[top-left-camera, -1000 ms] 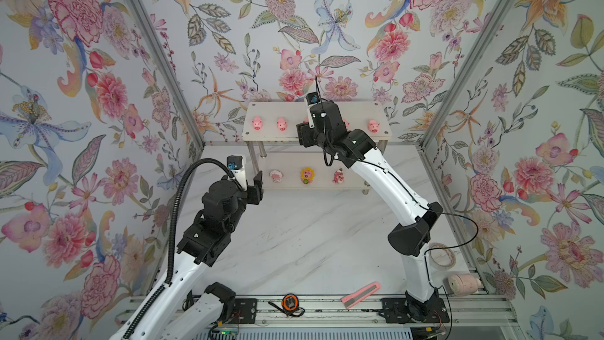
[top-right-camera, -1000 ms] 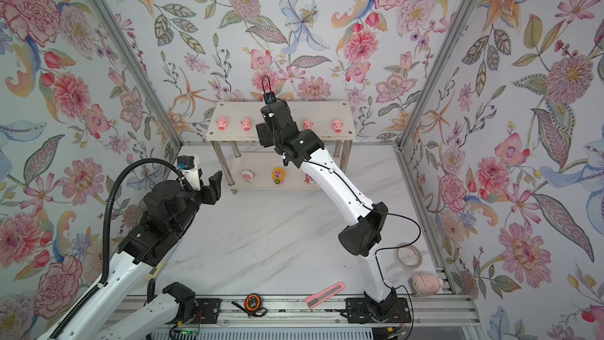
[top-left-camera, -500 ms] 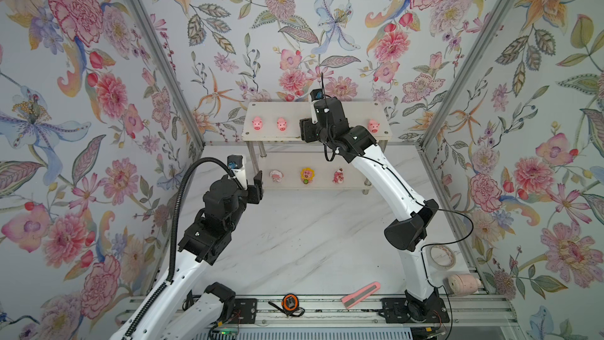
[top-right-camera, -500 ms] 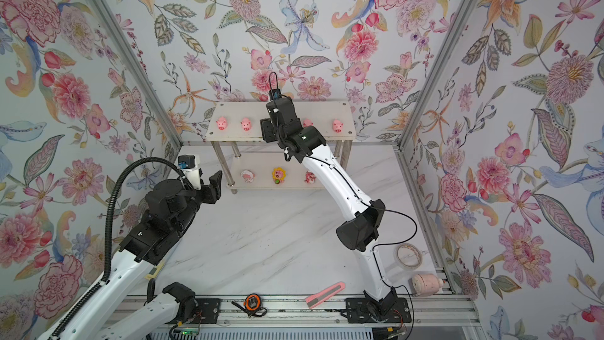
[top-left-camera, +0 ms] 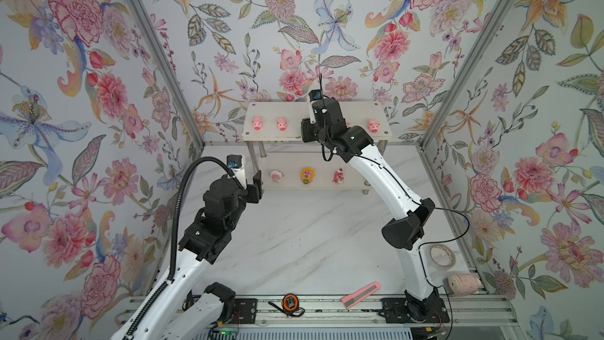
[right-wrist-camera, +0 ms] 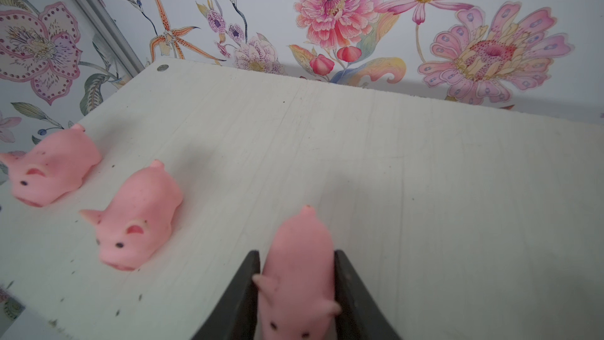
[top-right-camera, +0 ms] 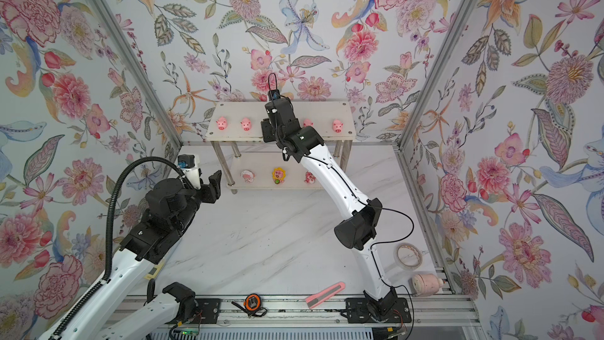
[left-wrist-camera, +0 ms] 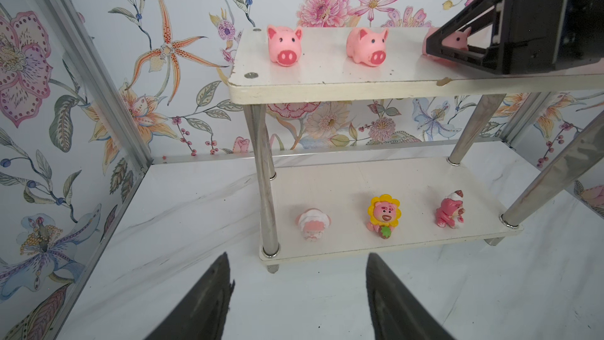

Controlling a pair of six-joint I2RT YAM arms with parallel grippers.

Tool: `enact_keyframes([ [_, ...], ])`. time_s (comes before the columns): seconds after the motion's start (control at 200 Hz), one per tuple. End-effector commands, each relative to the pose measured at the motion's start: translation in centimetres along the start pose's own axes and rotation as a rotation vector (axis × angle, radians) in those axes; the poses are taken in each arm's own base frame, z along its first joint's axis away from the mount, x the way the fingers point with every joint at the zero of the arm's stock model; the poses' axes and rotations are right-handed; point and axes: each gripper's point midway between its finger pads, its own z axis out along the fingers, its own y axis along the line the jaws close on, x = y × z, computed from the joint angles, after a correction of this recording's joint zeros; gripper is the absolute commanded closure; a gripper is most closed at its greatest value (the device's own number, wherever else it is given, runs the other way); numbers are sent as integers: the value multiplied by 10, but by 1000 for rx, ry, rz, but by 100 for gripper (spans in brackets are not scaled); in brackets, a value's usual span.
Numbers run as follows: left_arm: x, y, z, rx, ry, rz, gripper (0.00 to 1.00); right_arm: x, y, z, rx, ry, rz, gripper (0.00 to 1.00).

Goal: Organize plastic toys on shelves
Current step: Move the plastic toy from the shelf.

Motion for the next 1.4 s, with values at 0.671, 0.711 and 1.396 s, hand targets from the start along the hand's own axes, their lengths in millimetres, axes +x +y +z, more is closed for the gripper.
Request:
enact_keyframes([
  [0.671, -3, 4, 0, 4, -19, -24, 33, -2, -19, -16, 82, -1, 15, 75],
  [0.711, -3, 5, 0, 3, -19, -25, 33, -2, -21, -18, 88, -2, 16, 75],
  [1.396, -1, 3, 3, 12, -11, -24, 33, -3, -44, -22, 146, -3, 43, 74],
])
